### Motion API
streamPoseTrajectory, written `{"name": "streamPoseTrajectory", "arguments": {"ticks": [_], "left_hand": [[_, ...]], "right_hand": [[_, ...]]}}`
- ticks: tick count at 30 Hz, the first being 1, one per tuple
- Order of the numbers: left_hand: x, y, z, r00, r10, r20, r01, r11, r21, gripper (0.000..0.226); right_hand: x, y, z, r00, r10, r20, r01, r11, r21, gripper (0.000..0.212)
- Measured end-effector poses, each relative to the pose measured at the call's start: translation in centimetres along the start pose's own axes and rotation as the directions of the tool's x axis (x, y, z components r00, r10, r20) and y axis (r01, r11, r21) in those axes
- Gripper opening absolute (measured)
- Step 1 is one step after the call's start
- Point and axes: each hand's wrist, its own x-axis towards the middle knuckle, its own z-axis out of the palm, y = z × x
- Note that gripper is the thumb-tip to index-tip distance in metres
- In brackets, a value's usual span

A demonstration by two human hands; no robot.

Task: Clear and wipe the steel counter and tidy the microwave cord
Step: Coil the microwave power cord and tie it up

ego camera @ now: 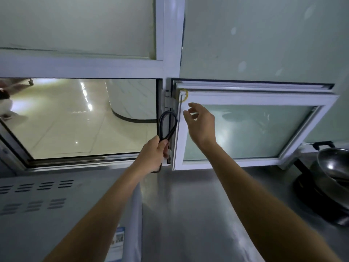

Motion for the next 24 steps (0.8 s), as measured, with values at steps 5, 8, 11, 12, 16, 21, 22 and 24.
{"name": "streamPoseTrajectory", "arguments": {"ticks": [5, 8, 11, 12, 16, 21, 22, 24], "left_hand": [[1.8, -0.3, -0.2, 1.000, 0.005, 0.008, -0.005, 0.997, -0.072, 0.029], [2.5, -0.3, -0.4, 1.000, 0.011, 0.008, -0.010, 0.993, -0.119, 0.027], [3.3, -0.5, -0.5, 1.000, 0.017, 0.022, -0.012, 0.984, -0.175, 0.027], [3.4, -0.7, -0.5, 0.999, 0.018, 0.028, -0.012, 0.982, -0.187, 0.028], [3.7, -1.3, -0.4, 1.000, -0.001, 0.025, 0.006, 0.979, -0.205, 0.030], [3.3, -2.4, 0.4, 1.000, -0.016, 0.005, 0.017, 0.963, -0.271, 0.027], [3.0, -2.3, 0.6, 1.000, -0.013, 0.004, 0.014, 0.959, -0.282, 0.026], [2.3, -1.9, 0.8, 1.000, -0.009, 0.001, 0.009, 0.958, -0.287, 0.026]], "right_hand": [[4.2, -0.3, 0.6, 0.989, -0.136, -0.059, 0.130, 0.988, -0.089, 0.030], [6.2, 0.2, 1.2, 0.988, -0.151, -0.042, 0.141, 0.975, -0.172, 0.025], [7.4, 0.4, 2.2, 0.983, -0.179, -0.032, 0.163, 0.947, -0.277, 0.021], [7.6, 0.4, 2.5, 0.983, -0.181, -0.037, 0.163, 0.945, -0.285, 0.020], [8.2, 0.2, 3.3, 0.980, -0.183, -0.071, 0.151, 0.935, -0.322, 0.022], [9.0, 0.5, 3.8, 0.985, -0.126, -0.118, 0.088, 0.956, -0.280, 0.024], [9.1, 0.5, 3.8, 0.986, -0.118, -0.116, 0.081, 0.956, -0.281, 0.024], [9.2, 0.6, 3.8, 0.985, -0.138, -0.105, 0.100, 0.948, -0.301, 0.025]]}}
